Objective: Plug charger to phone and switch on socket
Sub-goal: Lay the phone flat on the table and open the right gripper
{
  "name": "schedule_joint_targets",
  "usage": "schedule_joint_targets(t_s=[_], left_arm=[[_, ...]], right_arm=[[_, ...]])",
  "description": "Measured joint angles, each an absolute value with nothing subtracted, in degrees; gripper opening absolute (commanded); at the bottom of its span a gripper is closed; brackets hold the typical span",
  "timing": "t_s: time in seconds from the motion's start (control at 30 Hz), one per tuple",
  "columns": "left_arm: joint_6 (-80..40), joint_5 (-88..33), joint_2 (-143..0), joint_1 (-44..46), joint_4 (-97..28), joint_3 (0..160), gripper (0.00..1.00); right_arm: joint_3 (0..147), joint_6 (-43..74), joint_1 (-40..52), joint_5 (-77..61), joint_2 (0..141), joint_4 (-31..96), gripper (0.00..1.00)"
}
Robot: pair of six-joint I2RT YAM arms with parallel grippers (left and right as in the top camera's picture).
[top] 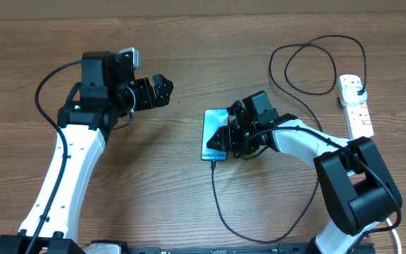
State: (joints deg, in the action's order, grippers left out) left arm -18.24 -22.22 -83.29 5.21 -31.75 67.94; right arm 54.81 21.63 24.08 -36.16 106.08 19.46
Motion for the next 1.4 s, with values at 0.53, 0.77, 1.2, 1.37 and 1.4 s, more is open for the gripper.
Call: schedule_joint_targets(t_s=[0.53,0.77,1.2,1.37,1.4], left_arm=[[-18.3,-22.1,-83.3,5.2,-31.7,67.9,1.0],[-18.3,-22.0,-83.3,5.2,-31.7,67.9,1.0],[-18.3,-22.0,-83.3,5.2,-31.7,67.9,0.99],[-18.3,-22.0,-83.3,5.2,-31.7,67.9,1.0],[-18.3,-22.0,-83.3,5.2,-31.7,67.9,1.0]], right_arm=[[55.8,22.5,24.1,-37.2,105.8,19.1,1.0],[55.9,22.5,24.1,-37.2,105.8,19.2,1.0],[55.9,22.5,24.2,-30.9,104.2,19.7,1.0],[55.9,22.5,24.2,-29.5,104.1,19.4,1.0],[55.9,22.5,24.2,-29.3,104.1,19.3,1.0]])
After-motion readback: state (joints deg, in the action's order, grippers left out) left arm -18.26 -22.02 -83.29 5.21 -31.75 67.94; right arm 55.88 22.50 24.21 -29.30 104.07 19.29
